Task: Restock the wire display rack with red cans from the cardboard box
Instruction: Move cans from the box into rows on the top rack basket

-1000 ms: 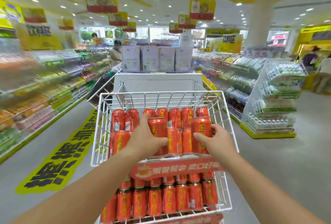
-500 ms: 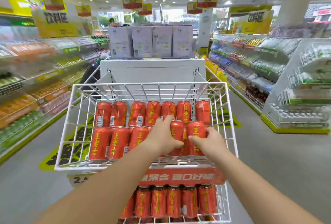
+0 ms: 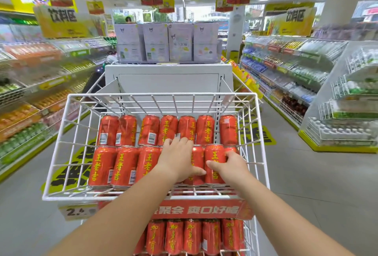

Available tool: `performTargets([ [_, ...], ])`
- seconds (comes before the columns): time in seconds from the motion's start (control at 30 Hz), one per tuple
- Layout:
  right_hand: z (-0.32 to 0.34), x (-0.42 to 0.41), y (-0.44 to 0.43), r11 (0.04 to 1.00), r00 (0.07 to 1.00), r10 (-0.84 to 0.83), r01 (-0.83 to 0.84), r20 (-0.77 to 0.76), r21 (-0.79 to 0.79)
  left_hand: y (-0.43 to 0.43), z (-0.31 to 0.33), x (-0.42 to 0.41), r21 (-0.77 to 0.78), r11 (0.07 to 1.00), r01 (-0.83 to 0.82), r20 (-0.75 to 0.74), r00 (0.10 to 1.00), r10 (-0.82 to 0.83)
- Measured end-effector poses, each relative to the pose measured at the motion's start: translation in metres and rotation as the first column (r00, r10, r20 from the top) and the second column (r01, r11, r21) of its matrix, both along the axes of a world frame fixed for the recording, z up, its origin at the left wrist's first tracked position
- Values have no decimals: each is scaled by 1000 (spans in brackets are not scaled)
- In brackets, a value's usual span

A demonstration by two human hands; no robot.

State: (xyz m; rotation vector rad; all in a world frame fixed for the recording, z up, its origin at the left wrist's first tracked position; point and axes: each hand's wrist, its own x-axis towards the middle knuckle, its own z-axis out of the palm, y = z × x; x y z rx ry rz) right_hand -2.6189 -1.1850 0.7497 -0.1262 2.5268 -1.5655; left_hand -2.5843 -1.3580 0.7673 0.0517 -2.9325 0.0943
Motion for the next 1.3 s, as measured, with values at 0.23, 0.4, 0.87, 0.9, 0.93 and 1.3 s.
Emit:
performTargets([
  [0.23,-4,-6,-7,995,998,52,-48,-40,85,-5,11,0,4,998,-65,171,983,64],
  [0.4,-7,-8,-14,987,995,77,-68,-60,145,-9,19,2,-18,998,-67,231,970,69],
  [0.87,-16,-13,-14,973,995,22,0,-93,230,-9,-1,-4,-51,996,76,107,992,-70],
  [0.9,-16,-14,-13,974,996,18,4,-93,227,-8,-3,-4,-66,994,86,93,992,-80],
  [0.93,-16,-13,-12,975,996,8,11,-86,220,-7,-5,-4,-80,992,95,79,993,-88],
  [1.3,-13,-16,-11,964,995,-69,84,-67,253,-2,-18,-2,-91,995,27,2,1000,-27],
])
